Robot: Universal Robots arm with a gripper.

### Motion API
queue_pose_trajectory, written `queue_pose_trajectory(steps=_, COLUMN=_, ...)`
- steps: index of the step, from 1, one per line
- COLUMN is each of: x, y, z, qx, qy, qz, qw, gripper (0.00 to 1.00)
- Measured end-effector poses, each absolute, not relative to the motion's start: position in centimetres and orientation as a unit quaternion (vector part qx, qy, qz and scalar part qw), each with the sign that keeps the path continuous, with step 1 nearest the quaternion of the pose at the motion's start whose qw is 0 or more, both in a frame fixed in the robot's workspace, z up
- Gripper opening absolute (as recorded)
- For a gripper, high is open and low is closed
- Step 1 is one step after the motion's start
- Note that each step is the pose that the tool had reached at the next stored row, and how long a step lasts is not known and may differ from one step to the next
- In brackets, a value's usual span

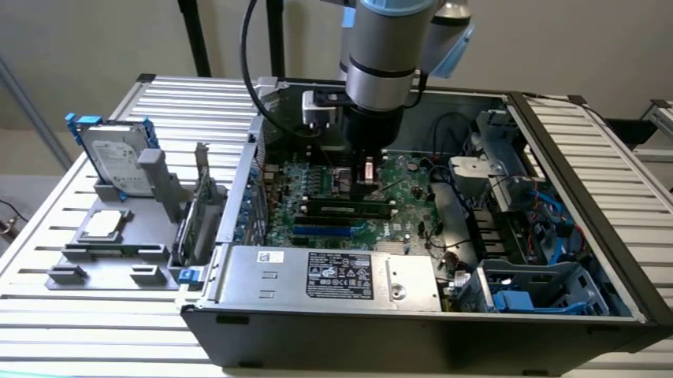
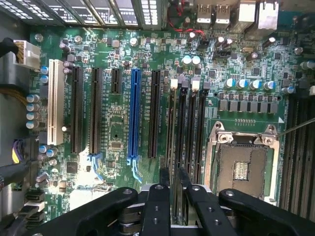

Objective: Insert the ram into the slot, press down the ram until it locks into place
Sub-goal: 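Insert the ram into the slot, then press down the ram until it locks into place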

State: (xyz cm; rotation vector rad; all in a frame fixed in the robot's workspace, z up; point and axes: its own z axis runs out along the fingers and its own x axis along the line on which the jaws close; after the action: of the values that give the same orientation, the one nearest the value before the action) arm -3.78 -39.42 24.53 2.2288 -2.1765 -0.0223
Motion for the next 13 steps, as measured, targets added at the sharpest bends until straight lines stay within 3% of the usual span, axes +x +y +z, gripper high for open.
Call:
queue_pose_trajectory(steps=2, x=-3.89, y=-39.42, z=24.63, qx=0.715, qy=-0.699, qz=-0.009, qw=0.012, gripper=0.13)
queue_pose_trajectory(steps=4, x=-3.94, y=-39.42, z=24.63, qx=0.715, qy=-0.699, qz=-0.009, qw=0.011, gripper=0.10)
queue_pose_trajectory(steps=13, x=-3.95, y=-39.42, z=24.64, qx=0.715, qy=-0.699, qz=-0.009, qw=0.011, gripper=0.10)
